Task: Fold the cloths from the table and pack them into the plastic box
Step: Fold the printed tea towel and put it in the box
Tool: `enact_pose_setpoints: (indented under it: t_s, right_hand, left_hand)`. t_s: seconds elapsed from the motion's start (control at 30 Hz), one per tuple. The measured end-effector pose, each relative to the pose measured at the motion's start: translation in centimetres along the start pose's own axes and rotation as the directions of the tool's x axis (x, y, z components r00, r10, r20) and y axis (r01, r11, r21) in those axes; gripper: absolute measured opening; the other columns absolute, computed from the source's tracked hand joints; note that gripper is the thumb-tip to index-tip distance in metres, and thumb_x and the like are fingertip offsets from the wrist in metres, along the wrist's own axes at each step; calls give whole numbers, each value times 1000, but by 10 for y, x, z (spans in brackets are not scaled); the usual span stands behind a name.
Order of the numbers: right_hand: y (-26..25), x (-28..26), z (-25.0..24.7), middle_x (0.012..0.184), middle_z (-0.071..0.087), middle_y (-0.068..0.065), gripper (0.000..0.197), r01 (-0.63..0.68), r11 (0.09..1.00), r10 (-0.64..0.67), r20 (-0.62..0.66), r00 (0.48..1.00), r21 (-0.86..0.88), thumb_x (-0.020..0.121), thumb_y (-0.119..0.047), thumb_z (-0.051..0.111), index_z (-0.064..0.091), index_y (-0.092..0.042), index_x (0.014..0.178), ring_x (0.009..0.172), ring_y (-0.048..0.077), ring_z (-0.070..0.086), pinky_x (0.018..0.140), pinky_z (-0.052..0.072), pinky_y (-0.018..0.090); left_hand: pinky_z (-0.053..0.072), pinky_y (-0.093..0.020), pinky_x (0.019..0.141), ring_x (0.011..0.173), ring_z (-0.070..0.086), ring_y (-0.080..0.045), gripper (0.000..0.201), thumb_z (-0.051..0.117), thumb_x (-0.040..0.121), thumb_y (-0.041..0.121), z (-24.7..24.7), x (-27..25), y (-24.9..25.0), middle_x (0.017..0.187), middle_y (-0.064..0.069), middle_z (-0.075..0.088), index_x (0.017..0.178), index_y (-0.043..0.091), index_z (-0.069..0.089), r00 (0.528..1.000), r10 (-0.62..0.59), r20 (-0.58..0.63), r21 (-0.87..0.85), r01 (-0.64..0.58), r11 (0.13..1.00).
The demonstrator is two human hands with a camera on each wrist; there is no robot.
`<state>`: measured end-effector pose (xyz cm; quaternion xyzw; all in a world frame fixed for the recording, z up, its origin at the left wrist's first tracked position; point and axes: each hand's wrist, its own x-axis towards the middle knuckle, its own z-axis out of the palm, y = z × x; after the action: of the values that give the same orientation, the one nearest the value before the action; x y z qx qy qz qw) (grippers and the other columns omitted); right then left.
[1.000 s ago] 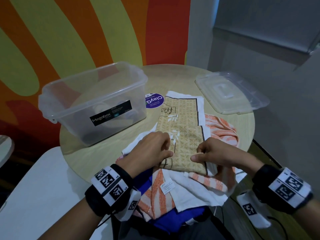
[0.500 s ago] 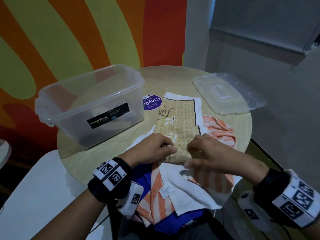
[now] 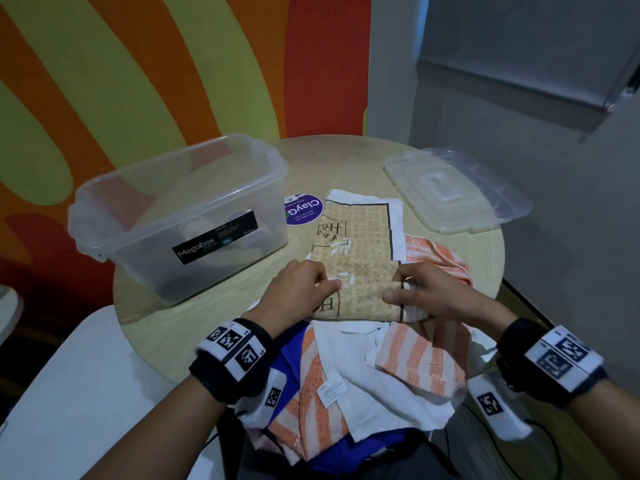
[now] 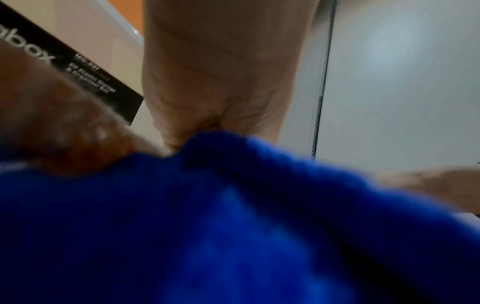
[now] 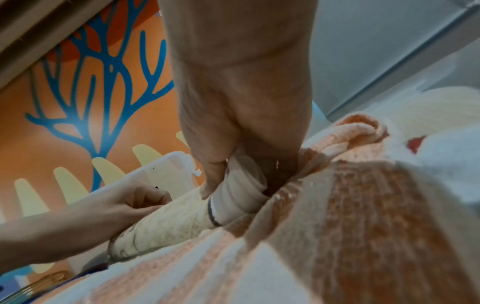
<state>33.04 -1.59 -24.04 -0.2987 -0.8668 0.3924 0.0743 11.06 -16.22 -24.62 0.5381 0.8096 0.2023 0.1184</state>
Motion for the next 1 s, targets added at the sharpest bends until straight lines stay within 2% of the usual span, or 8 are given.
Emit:
enact_pose_setpoints:
  t_s: [0.13,0.2,0.33,0.5,0.63,0.77,0.9,1.0]
  right_hand:
    - [5,13,3,69,52,-2,41,-35,999,36,8,999,-41,93,-41,71,65,0,86,62,10,48,60,35,30]
    - [6,18,5,71,51,2,45,-42,997,43,17,999,-72,95,-41,69,64,3,88,65,14,48,61,34,32]
    - [5,21,7,72,51,5,45,-44,990,50,35,998,-135,97,-41,65,61,3,89,65,18,48,60,34,36]
    - [-7,9,-3,103,60,-5,36,157,930,-174,-24,984,-332,91,-55,66,63,-23,107,99,18,53,84,46,39]
    - [-16,9,7,97,50,-11,31,268,806,-260,90,961,-528,91,-51,66,55,-26,105,93,17,48,77,36,37]
    - [-4,27,-1,83,61,0,18,169,915,-161,52,986,-366,99,-26,62,50,-18,88,79,27,59,67,44,42]
    - [7,40,-10,66,55,-6,26,11,1000,-11,57,998,4,98,-32,67,53,-20,79,57,11,55,59,45,38]
    - [12,46,-11,80,62,5,25,-33,993,32,10,999,117,97,-42,66,60,-21,84,68,17,58,66,44,38]
  left_hand:
    - [47,-39,79,97,57,-22,31,63,97,50,-12,-4,10,100,3,64,100,19,65,988,148,-48,118,-142,983]
    - [45,-38,85,105,52,-17,37,68,91,54,-18,-5,16,108,7,62,111,22,66,953,296,62,95,-301,949]
    - [43,-36,76,98,56,-16,28,72,90,39,-12,7,19,106,6,67,113,23,68,900,343,269,217,-403,889]
    - [44,-35,71,86,58,-20,15,68,97,28,-10,29,12,91,-5,70,99,13,71,911,243,333,36,-270,962]
    - [48,-38,77,89,62,-22,25,66,98,37,-11,40,5,97,-7,69,99,12,68,930,177,321,-84,-158,984]
    - [44,-35,70,82,59,-21,36,69,95,46,-9,50,-1,95,-9,68,97,10,64,969,94,230,-67,-80,995]
    - [44,-36,67,78,61,-26,40,63,99,45,-4,59,-3,85,-11,68,90,7,68,981,70,180,-29,-66,997]
    - [50,-39,73,90,64,-27,24,61,101,38,-7,62,1,97,-6,69,102,14,67,992,91,85,112,-100,989]
